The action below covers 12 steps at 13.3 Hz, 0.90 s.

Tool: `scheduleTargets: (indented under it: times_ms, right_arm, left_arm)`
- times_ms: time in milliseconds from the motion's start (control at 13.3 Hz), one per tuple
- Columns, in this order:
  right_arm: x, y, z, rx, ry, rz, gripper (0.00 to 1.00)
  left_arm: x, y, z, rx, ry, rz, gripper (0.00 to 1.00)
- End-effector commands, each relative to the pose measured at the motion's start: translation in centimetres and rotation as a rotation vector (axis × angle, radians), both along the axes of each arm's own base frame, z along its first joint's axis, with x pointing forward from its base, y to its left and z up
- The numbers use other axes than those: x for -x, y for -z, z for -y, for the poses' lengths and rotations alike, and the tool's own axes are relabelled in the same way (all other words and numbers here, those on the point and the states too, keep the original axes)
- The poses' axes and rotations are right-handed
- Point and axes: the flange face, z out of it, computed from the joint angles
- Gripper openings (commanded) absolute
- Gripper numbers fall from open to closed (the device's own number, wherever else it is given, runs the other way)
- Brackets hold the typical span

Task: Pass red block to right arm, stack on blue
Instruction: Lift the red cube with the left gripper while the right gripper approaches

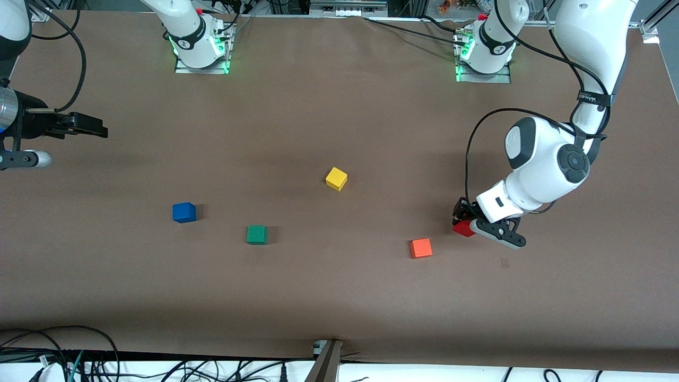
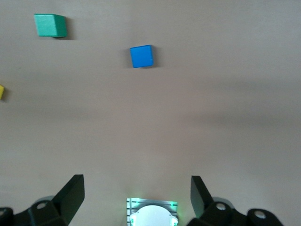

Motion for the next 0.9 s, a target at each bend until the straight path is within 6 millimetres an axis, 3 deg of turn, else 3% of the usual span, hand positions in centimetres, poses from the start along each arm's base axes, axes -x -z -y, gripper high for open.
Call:
scheduleTargets:
  times_ms: [0,151,226,528,829]
  right_arm:
    - [-0.6,0.7,-1.3,-0.093,0.008,-0.012,1.00]
    - [-1.5,2.5,-2.6,-0.240,0.029,-0.043,1.00]
    - [-2.0,3.5,-3.1,-0.300,0.036,-0.060,1.00]
    - [-3.9,8.2,-5.7,-0.524,0.089,-0.148,1.00]
    - [-5.9,12.9,-8.3,-0.783,0.157,-0.229,1.00]
  left_arm:
    - [-0.3,-0.8,0.6,0.079,0.047,0.012,0.00]
    - [-0.2,-2.7,3.5,0.116,0.147,0.065,0.08]
    - [-0.8,-4.0,3.7,0.127,0.153,0.091,0.00]
    - [0.2,-4.1,7.6,0.242,0.194,0.085,0.00]
    - [0.8,-4.0,9.5,0.392,0.261,0.132,0.00]
